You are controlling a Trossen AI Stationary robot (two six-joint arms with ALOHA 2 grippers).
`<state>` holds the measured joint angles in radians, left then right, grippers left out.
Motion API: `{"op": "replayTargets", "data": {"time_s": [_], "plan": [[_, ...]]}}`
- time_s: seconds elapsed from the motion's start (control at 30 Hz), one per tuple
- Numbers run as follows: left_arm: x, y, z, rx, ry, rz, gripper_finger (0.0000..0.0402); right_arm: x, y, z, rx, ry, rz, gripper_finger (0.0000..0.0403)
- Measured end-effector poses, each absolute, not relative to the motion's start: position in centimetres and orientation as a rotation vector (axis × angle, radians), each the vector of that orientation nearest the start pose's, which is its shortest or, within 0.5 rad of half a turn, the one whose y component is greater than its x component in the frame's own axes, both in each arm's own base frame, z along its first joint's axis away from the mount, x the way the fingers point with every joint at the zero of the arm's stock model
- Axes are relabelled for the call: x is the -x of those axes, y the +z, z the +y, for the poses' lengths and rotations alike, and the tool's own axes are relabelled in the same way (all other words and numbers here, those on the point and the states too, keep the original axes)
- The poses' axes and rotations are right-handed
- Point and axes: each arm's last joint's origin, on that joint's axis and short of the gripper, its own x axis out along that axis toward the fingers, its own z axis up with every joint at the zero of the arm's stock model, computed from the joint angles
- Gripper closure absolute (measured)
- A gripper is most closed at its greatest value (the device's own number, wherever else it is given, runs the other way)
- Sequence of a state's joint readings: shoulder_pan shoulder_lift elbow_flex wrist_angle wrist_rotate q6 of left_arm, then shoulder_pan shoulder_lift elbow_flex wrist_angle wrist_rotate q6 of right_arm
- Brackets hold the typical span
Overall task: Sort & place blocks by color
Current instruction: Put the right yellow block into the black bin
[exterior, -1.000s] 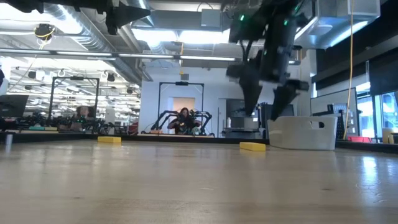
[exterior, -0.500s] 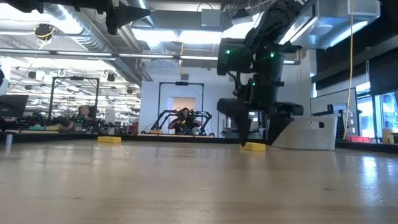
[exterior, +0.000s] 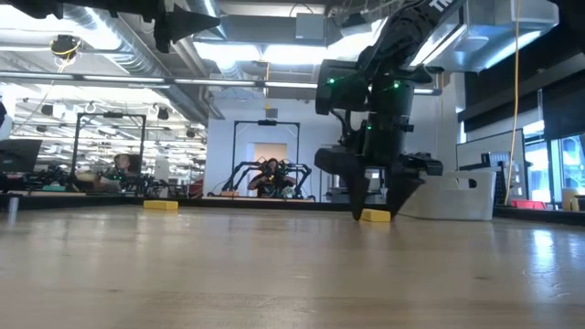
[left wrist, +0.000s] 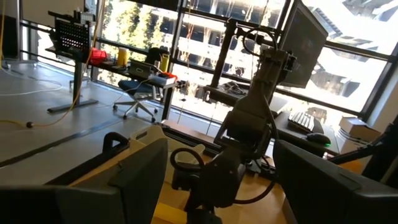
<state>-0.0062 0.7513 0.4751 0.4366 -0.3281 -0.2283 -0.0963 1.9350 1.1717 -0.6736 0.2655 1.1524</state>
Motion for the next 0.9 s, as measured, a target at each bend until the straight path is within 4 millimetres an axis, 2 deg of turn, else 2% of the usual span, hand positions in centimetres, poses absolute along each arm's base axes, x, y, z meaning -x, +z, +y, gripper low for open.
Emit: {"op": "replayTargets", "data": {"time_s": [0.33,0.5,0.6,0.67,0.77,0.9], "plan": [[-17.3,29.0,0.8,0.252,0.303,-0.195,0.0119,-34.3,12.9,-4.0,-0.784,-1.025,1.115,0.0277],[-17.3,29.0,0.8,0.253,0.303,-0.195,0.0119,-34.1,13.6,-3.9,-0.706,-0.886,1.184,0.0277],[-17.3,29.0,0.8,0.255,0.303,-0.195,0.0119,-33.6,15.4,-3.5,-0.672,-0.744,1.205,0.0277],[-17.3,29.0,0.8,0.257,0.303,-0.195,0.0119,-33.0,16.8,-3.4,-0.645,-0.67,1.167,0.0277],[-17.3,29.0,0.8,0.257,0.302,-0.195,0.0119,-31.2,17.8,-3.2,-0.595,-0.609,1.103,0.0277],[-17.3,29.0,0.8,0.258,0.302,-0.194,0.0119,-28.7,19.6,-2.6,-0.659,-0.465,0.879,0.0277]]}}
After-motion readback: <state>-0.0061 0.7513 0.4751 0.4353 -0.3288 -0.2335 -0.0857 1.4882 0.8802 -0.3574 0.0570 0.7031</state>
